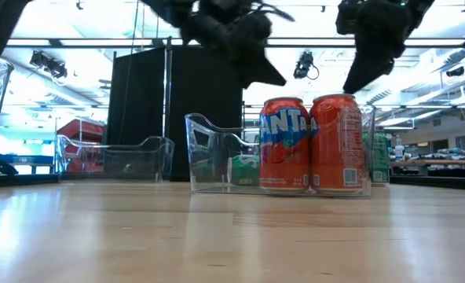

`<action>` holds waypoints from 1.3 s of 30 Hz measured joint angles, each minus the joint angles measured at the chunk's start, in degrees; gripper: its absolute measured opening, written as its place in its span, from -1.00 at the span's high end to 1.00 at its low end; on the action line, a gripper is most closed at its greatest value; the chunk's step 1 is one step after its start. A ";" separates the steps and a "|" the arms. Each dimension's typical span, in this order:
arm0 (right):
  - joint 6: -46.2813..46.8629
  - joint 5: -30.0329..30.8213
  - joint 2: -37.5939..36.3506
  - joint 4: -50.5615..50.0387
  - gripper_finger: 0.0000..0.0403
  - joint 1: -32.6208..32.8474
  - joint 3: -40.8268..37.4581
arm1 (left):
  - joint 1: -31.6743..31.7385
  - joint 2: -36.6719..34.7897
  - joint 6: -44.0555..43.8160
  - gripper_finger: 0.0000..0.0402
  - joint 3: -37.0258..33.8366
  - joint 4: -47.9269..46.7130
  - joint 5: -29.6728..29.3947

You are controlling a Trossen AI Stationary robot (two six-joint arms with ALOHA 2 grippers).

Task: Sort soda cans
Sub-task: Adjust the middle transparent bin

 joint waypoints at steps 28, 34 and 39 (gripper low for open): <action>-12.31 -12.88 11.03 7.50 1.00 -16.08 -1.90 | 8.68 -5.60 5.82 1.00 -22.46 -0.99 1.03; -11.35 -15.81 11.05 7.57 1.00 -13.19 -1.90 | 4.73 -5.67 2.29 1.00 -24.84 0.83 2.62; -9.44 -17.84 11.61 7.80 1.00 -8.83 -1.90 | 0.67 -5.67 0.35 1.00 -25.44 0.02 2.94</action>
